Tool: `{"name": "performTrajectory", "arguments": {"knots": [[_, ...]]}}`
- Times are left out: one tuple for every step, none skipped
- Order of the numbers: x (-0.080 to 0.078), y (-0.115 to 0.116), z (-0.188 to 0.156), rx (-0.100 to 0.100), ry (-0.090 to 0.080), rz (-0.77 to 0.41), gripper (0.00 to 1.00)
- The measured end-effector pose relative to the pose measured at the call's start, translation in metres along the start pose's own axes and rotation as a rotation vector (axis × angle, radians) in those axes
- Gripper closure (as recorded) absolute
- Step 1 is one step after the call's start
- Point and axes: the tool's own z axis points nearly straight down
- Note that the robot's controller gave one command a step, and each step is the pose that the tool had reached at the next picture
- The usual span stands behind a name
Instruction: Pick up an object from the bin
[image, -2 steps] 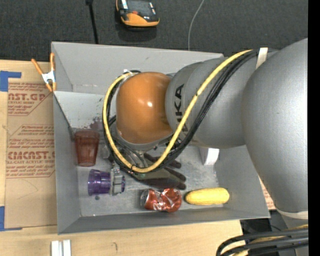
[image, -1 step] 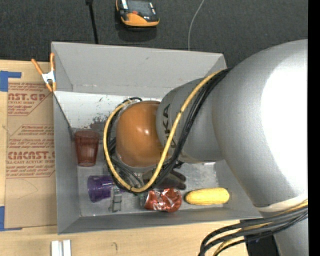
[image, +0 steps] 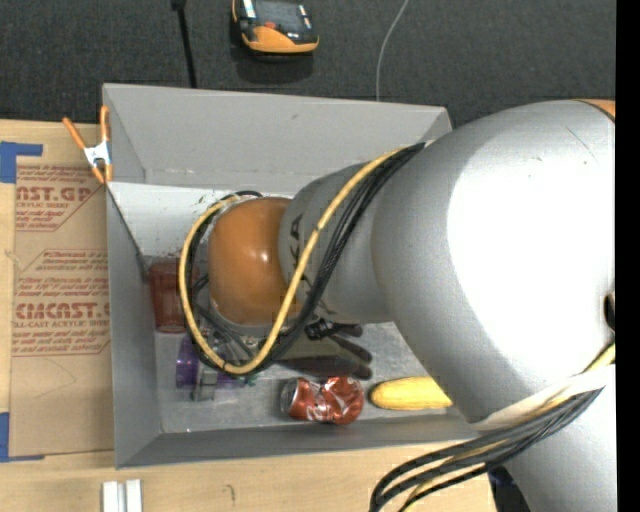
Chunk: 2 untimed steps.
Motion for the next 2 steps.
{"name": "performTrajectory", "arguments": {"knots": [[0.000, 0.000, 0.000, 0.000, 0.000, 0.000, 1.00], [0.008, -0.005, -0.120, 0.000, -0.001, 0.027, 1.00]]}}
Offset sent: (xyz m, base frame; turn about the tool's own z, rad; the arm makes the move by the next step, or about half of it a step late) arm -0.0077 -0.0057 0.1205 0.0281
